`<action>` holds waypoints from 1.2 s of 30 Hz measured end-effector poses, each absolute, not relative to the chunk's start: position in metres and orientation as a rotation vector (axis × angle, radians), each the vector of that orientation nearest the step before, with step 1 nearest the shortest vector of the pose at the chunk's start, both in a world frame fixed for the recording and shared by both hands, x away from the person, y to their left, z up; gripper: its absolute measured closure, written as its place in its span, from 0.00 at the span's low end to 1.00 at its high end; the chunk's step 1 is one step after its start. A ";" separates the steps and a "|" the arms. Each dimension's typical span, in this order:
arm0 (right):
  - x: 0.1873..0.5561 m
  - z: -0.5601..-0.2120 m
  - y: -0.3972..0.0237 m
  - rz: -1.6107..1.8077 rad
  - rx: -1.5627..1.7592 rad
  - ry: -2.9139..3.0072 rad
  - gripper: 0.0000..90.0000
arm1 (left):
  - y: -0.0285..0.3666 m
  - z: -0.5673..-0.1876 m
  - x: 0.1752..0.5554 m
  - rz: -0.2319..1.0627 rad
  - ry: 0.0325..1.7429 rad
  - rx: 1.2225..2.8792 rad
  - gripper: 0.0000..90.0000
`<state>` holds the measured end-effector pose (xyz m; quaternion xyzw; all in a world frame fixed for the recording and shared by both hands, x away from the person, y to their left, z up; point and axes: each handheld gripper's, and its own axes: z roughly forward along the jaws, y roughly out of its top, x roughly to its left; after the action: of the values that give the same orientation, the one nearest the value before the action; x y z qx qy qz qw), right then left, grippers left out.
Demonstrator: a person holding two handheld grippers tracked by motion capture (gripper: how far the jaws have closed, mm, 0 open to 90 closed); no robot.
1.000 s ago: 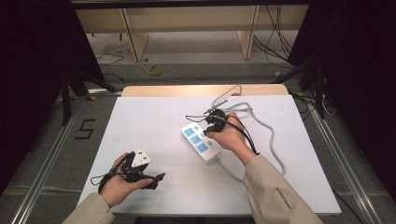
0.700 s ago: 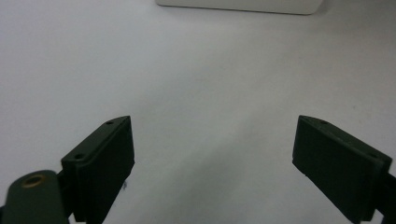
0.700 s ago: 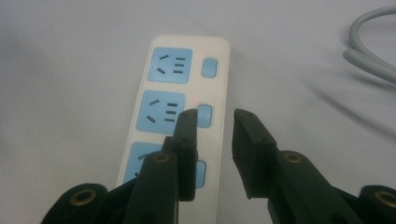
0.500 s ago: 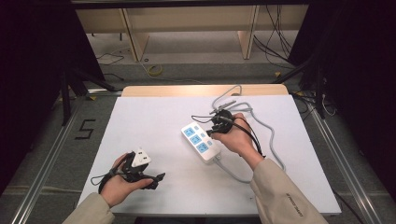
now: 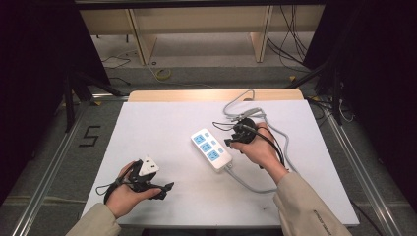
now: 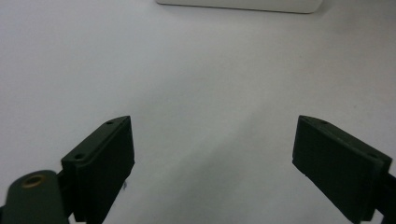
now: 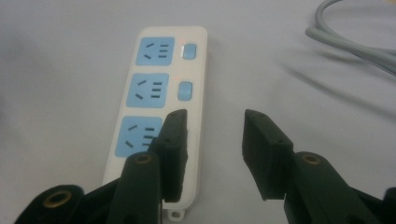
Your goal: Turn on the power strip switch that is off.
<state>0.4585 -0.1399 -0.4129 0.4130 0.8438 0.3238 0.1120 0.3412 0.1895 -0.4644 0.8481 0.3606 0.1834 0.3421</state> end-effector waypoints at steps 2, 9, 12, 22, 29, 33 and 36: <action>0.456 -0.412 -0.143 0.961 1.214 2.472 0.65 | 0.190 -0.464 0.341 0.476 0.938 2.207 0.14; 0.446 -0.413 -0.156 0.969 1.195 2.447 0.56 | 0.190 -0.464 0.341 0.471 0.941 2.202 0.14; 0.441 -0.413 -0.164 0.958 1.188 2.437 0.52 | 0.190 -0.464 0.341 0.471 0.941 2.201 0.14; 0.419 -0.419 -0.194 0.982 1.162 2.415 0.40 | 0.190 -0.465 0.341 0.473 0.944 2.203 0.14; 0.401 -0.422 -0.215 1.044 1.166 2.371 0.38 | 0.190 -0.465 0.341 0.476 0.946 2.204 0.14; 0.392 -0.424 -0.225 1.068 1.171 2.351 0.38 | 0.190 -0.465 0.341 0.476 0.947 2.206 0.14; 0.385 -0.426 -0.229 1.083 1.170 2.341 0.38 | 0.190 -0.465 0.341 0.476 0.946 2.208 0.14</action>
<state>0.3852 -0.2289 -0.4263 0.4082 0.8166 0.3779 0.1539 0.3409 0.1902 -0.4651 0.8481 0.3634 0.1827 0.3395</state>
